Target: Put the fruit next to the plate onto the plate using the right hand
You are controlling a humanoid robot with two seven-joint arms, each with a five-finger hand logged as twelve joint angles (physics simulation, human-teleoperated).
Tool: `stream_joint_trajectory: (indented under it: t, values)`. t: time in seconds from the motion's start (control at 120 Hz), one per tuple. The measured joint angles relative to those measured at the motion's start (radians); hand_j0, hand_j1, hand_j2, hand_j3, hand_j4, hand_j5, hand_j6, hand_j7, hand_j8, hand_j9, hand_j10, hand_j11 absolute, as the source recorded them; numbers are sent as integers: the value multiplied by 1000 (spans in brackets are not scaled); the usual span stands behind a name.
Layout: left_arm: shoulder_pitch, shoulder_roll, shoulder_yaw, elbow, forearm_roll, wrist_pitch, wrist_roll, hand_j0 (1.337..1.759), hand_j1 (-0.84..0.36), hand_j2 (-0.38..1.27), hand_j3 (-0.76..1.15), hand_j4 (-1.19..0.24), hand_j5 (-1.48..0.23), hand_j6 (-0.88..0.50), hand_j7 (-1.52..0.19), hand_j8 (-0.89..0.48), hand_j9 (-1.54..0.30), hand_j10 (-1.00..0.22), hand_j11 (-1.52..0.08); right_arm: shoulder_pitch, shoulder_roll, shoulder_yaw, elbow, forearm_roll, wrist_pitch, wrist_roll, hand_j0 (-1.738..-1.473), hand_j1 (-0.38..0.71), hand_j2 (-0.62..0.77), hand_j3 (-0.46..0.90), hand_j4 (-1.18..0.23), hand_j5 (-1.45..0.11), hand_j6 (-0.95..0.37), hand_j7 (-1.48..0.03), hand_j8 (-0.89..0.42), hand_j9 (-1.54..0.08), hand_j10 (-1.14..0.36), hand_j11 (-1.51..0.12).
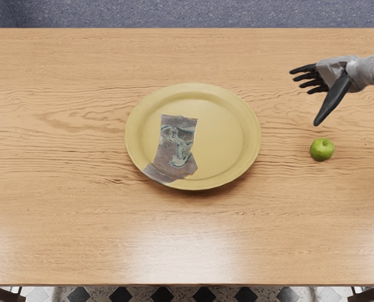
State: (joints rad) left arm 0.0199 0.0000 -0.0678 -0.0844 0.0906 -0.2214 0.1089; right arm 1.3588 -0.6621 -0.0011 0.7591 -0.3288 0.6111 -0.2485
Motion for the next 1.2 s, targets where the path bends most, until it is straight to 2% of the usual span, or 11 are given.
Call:
stream_joint_trajectory:
  t: [0.317, 0.367, 0.542, 0.667, 0.742, 0.833, 0.95, 1.2]
  values:
    - [0, 0, 0, 0, 0, 0, 0, 1658, 349, 0, 0, 0, 0, -1, 0, -1, 0, 0, 0, 9, 5, 4, 2, -13, 0, -6, -1658, -322, -4, 0, -25, -30, -26, -30, -25, -30, -24, -30]
    - [0, 0, 0, 0, 0, 0, 0, 1658, 349, 0, 0, 0, 0, -1, 0, -1, 0, 0, 0, 20, 1, 4, 33, -64, 0, -15, -1658, -322, -4, 0, -25, -30, -26, -30, -25, -30, -24, -30]
    - [0, 0, 0, 0, 0, 0, 0, 1658, 349, 0, 0, 0, 0, -1, 0, -1, 0, 0, 0, 53, -116, 11, 329, -190, 0, -201, -1658, -322, -4, 0, -26, -30, -27, -30, -26, -30, -25, -30]
    - [0, 0, 0, 0, 0, 0, 0, 1658, 349, 0, 0, 0, 0, -1, 0, -1, 0, 0, 0, 77, -136, 11, 414, -274, -32, -297, -1658, -322, -5, 0, -26, -30, -27, -30, -26, -30, -25, -30]
    - [0, 0, 0, 0, 0, 0, 0, 1658, 349, 0, 0, 0, 0, -1, 0, -1, 0, 0, 0, 79, -112, 5, 443, -334, -112, -331, -1658, -322, -4, 0, -27, -31, -28, -30, -27, -31, -26, -31]
    - [0, 0, 0, 0, 0, 0, 0, 1658, 349, 0, 0, 0, 0, -1, 0, -1, 0, 0, 0, 80, -92, -16, 521, -382, -256, -349, -1658, -321, -5, 0, -28, -32, -29, -31, -28, -31, -27, -31]
    - [0, 0, 0, 0, 0, 0, 0, 1658, 349, 0, 0, 0, 0, -1, 0, -1, 0, 0, 0, 82, -86, -79, 583, -405, -372, -358, -1658, -319, -5, 0, -29, -34, -31, -33, -30, -34, -28, -33]
    - [0, 0, 0, 0, 0, 0, 0, 1658, 349, 0, 0, 0, 0, -1, 0, -1, 0, 0, 0, 61, -78, -174, 621, -418, -534, -362, -1658, -317, -5, 0, -32, -37, -34, -36, -33, -37, -31, -37]
